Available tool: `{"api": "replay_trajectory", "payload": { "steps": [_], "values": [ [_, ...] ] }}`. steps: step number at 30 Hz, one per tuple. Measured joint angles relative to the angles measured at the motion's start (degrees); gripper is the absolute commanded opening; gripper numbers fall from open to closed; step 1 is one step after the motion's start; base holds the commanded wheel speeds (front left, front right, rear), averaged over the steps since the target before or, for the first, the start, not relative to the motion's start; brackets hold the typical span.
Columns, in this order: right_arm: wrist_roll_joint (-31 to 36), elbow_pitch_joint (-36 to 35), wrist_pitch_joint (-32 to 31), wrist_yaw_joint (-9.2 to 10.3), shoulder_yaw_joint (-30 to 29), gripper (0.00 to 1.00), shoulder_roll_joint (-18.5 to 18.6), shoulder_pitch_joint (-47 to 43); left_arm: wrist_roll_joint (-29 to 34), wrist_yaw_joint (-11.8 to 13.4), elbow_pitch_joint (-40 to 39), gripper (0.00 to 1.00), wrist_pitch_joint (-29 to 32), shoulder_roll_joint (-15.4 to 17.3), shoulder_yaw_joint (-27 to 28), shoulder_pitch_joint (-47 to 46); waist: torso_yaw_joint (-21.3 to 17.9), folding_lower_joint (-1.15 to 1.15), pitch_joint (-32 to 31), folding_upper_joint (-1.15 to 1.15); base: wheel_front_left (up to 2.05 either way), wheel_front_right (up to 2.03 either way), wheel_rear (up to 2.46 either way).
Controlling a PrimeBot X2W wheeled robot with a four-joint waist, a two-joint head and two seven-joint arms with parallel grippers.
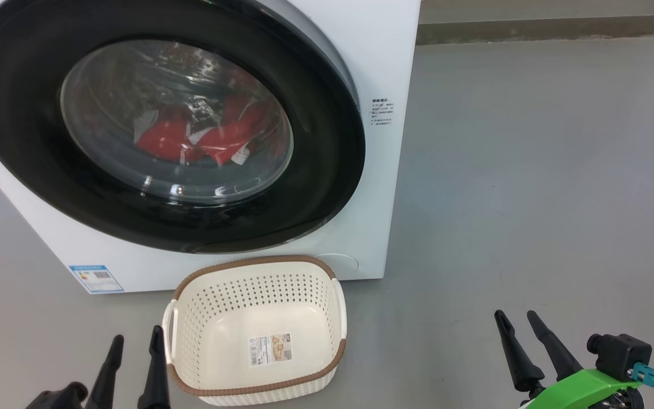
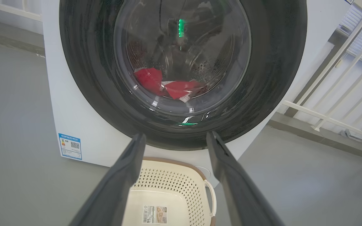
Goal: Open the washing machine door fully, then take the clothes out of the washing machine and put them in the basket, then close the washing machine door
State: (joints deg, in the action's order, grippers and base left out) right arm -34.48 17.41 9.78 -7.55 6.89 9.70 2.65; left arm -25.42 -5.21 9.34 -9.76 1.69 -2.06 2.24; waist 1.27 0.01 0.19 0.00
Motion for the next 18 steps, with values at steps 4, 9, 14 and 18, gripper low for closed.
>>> {"api": "replay_trajectory", "payload": {
  "steps": [4,9,14,18],
  "values": [
    [2.5,0.0,0.5,0.0,0.1,1.0,0.1,0.0,2.8,0.0,-0.1,1.0,-0.6,0.1,-0.2,0.0,0.0,0.0,-0.1,0.0,0.0,0.0,0.0],
    [5.0,-0.2,1.5,0.0,0.1,1.0,0.3,0.0,6.1,0.2,-0.6,1.0,-1.5,0.1,-0.4,0.5,-0.1,0.0,-0.2,0.0,0.0,0.0,0.0],
    [8.0,-0.3,2.3,0.0,0.1,1.0,0.3,0.0,9.4,0.2,-0.7,1.0,-2.3,0.1,-0.8,1.2,-0.1,0.0,-0.3,0.0,0.0,0.0,0.0],
    [10.3,-0.3,2.8,0.0,-0.1,1.0,0.5,0.0,10.2,0.2,-0.8,1.0,-2.9,0.1,-0.9,1.2,0.0,0.0,-0.3,0.0,0.0,0.0,0.0]
  ]
}}
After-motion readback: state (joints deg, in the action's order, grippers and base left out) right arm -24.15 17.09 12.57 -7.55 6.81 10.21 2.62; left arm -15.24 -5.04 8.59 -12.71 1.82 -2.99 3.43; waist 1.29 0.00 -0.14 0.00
